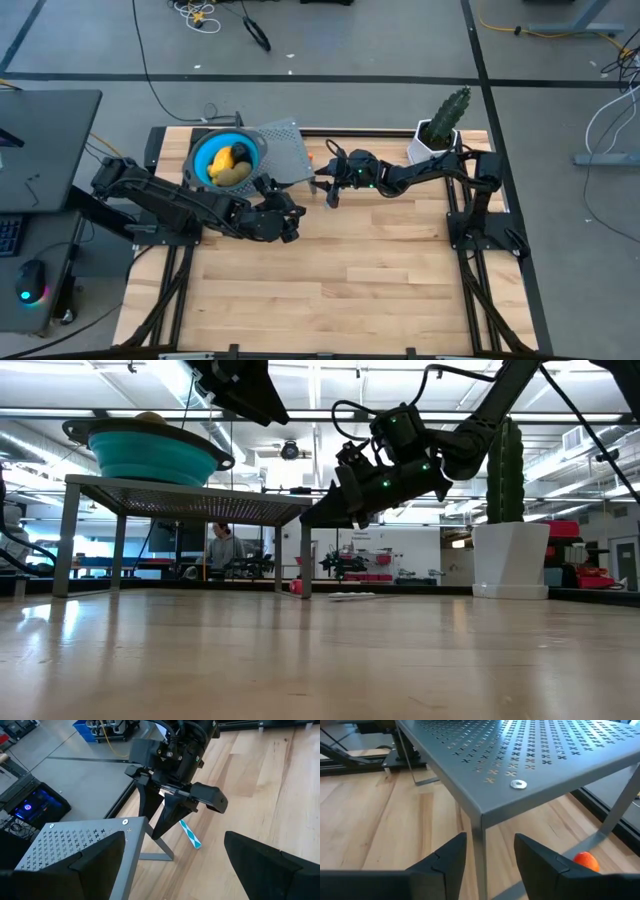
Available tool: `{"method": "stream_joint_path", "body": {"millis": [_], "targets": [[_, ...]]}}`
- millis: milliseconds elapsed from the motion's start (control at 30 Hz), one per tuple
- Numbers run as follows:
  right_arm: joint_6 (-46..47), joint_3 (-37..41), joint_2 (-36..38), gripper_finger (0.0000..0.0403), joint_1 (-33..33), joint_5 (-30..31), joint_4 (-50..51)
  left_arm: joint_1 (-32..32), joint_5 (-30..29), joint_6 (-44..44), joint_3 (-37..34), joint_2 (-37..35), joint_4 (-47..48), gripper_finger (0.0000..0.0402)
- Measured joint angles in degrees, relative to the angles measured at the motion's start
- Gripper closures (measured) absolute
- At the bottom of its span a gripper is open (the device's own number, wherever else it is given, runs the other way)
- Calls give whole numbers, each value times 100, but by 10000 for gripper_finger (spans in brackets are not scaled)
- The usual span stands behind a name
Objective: Pick & Place Fruit
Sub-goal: Adjust the shelf
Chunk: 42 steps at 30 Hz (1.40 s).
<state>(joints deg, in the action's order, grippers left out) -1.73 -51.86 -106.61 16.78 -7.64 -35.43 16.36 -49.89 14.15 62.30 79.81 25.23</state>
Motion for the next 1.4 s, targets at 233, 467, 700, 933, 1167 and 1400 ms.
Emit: {"method": "stream_joint_path", "body": {"millis": [233,467,700,933,1167,1400], "targets": [[-24,0,-2,241,-38,0,9,0,0,5,0,0,43,52],[-165,0,-2,249,-207,-578,169,0,0,17,0,0,103,52],[-237,0,-2,249,-521,-599,287,0,0,20,0,0,103,52],[-296,0,-2,249,-832,-605,275,-2,0,20,0,0,103,52],[-514,0,-2,249,-1078,-610,207,0,0,39,0,0,103,52],[-623,0,-2,249,-1214,-738,176,0,0,39,0,0,103,52]]}}
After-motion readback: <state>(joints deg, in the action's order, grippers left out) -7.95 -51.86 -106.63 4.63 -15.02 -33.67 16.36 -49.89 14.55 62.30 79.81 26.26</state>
